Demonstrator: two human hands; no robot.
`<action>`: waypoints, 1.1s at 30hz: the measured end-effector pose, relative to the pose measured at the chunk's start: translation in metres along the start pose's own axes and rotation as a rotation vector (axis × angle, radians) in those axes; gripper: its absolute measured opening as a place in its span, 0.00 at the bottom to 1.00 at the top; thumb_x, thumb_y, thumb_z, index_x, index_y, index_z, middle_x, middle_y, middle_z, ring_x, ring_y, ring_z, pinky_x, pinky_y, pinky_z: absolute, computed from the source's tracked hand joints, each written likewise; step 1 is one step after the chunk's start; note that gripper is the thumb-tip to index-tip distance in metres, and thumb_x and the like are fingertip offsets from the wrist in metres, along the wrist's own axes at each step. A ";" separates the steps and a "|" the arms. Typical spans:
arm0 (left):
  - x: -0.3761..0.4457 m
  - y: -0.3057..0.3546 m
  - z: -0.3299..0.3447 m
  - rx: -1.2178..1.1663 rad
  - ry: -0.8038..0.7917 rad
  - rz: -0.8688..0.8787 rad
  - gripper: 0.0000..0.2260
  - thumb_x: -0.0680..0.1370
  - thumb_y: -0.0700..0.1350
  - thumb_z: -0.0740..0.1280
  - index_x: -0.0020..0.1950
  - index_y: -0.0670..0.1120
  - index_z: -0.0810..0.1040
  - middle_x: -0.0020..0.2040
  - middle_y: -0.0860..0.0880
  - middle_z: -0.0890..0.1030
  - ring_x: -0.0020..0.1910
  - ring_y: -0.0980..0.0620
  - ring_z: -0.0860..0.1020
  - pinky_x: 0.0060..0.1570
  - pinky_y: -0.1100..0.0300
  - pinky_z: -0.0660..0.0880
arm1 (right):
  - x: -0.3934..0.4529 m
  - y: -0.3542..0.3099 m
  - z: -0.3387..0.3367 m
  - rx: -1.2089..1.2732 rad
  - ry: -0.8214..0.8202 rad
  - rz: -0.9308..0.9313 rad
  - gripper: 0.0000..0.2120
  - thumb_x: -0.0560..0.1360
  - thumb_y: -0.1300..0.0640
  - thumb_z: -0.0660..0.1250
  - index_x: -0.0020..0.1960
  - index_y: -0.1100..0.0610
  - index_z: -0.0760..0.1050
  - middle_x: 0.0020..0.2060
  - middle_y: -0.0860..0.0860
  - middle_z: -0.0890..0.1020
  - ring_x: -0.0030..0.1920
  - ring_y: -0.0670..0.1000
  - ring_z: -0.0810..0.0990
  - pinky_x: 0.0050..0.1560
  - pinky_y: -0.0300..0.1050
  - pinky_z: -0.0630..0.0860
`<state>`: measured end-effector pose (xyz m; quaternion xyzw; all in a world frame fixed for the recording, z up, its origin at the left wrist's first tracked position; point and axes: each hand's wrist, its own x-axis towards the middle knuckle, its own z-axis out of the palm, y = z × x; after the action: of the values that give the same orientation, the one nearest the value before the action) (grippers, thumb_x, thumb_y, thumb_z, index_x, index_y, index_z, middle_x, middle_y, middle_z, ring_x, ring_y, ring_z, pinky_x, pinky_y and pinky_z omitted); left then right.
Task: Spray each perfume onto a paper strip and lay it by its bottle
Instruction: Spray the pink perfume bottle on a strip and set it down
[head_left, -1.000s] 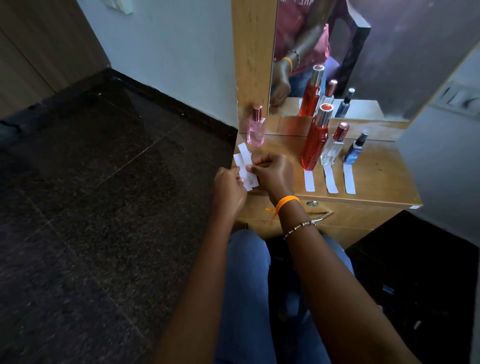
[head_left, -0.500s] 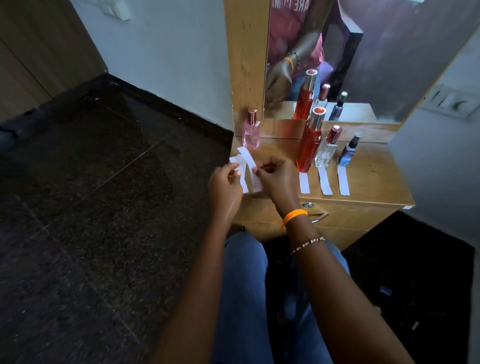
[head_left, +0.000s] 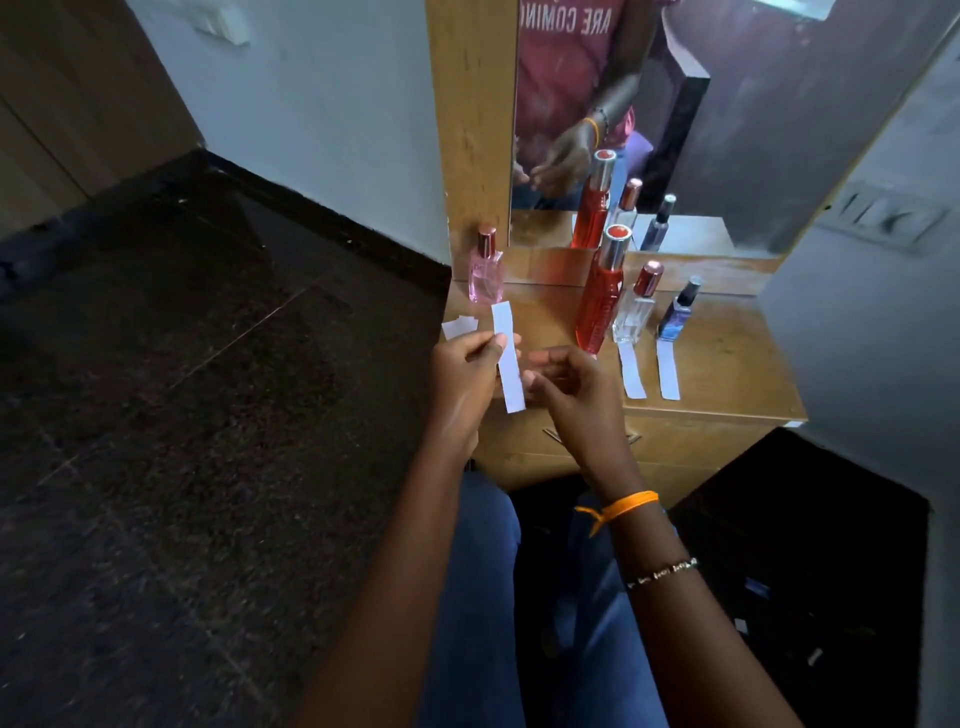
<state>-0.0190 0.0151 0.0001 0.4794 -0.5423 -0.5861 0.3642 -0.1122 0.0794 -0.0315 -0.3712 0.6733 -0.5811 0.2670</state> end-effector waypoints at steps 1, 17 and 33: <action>0.000 0.000 0.000 -0.011 -0.002 -0.012 0.08 0.78 0.39 0.63 0.44 0.47 0.81 0.43 0.53 0.83 0.47 0.51 0.82 0.54 0.48 0.79 | 0.000 0.001 -0.003 0.012 -0.040 0.034 0.08 0.71 0.66 0.71 0.47 0.57 0.77 0.38 0.51 0.82 0.41 0.50 0.82 0.47 0.48 0.81; 0.015 -0.007 -0.028 -0.028 0.166 -0.078 0.05 0.74 0.38 0.69 0.47 0.45 0.77 0.43 0.50 0.81 0.40 0.57 0.79 0.30 0.68 0.76 | 0.101 -0.029 0.048 -0.245 0.103 -0.218 0.20 0.69 0.67 0.70 0.60 0.62 0.71 0.56 0.57 0.79 0.57 0.54 0.76 0.58 0.45 0.72; 0.030 -0.008 -0.016 0.214 0.107 0.068 0.07 0.74 0.33 0.66 0.46 0.43 0.81 0.40 0.54 0.79 0.41 0.61 0.77 0.41 0.72 0.71 | 0.026 -0.033 0.013 -0.188 0.258 -0.393 0.15 0.72 0.67 0.66 0.57 0.55 0.73 0.49 0.52 0.82 0.51 0.50 0.81 0.51 0.48 0.79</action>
<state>-0.0109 -0.0165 -0.0122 0.5275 -0.5974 -0.4859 0.3587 -0.1105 0.0489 0.0001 -0.4408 0.6677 -0.5994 0.0252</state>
